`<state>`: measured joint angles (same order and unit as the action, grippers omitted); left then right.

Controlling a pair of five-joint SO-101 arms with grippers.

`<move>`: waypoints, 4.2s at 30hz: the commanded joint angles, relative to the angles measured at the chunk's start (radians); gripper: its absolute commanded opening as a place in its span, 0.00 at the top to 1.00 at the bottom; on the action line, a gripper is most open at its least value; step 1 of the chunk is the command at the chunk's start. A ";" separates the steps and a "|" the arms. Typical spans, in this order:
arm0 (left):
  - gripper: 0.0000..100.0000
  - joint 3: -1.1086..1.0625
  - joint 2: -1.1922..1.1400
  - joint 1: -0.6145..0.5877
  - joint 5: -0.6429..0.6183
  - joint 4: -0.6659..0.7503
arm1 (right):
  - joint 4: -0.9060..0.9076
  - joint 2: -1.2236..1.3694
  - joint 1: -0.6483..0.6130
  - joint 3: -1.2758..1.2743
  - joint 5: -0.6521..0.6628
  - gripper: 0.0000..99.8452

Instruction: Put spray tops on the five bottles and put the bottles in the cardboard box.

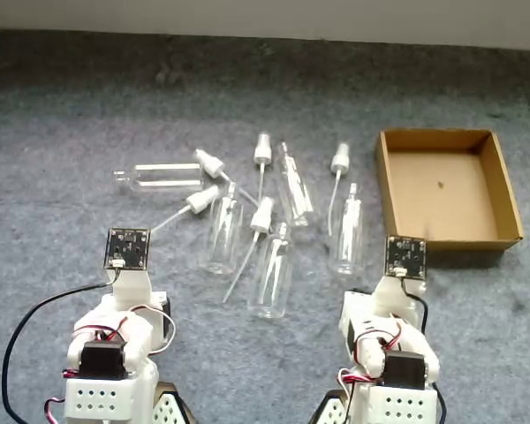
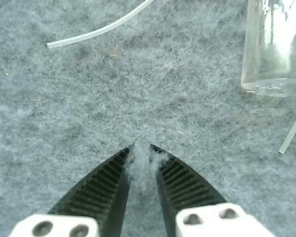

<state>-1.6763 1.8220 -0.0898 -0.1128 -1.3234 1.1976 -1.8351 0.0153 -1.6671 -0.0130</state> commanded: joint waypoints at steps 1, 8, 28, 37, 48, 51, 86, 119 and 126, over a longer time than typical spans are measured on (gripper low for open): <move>0.99 -0.019 0.005 -0.008 0.008 -0.003 | -0.039 -0.005 -0.008 -0.137 0.006 0.99; 0.99 -0.019 0.005 -0.008 0.008 -0.003 | -0.041 -0.005 -0.007 -0.131 0.008 0.99; 0.99 -0.019 0.005 -0.008 0.008 -0.003 | -0.087 -0.005 0.177 0.067 0.651 0.99; 0.99 -0.019 0.005 -0.008 0.008 -0.003 | -0.097 -0.004 0.268 0.213 0.568 0.99; 0.99 -0.019 0.005 -0.008 0.008 -0.003 | 0.213 0.381 0.269 0.806 0.554 0.99; 0.99 -0.019 0.005 -0.008 0.008 -0.003 | 0.243 0.622 0.266 0.984 0.470 0.99; 0.99 -0.019 0.005 -0.008 0.008 -0.003 | 0.337 2.092 -0.186 1.830 0.006 0.76; 0.99 -0.019 0.005 -0.008 0.008 -0.003 | 0.337 2.417 -0.119 2.034 -0.149 0.88; 0.99 -0.019 0.005 -0.008 0.008 -0.003 | 0.338 2.365 -0.120 2.034 0.037 0.88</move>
<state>-1.6763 1.8220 -0.0898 -0.1128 -1.3234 1.5228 0.5938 -0.1120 0.3214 -0.0713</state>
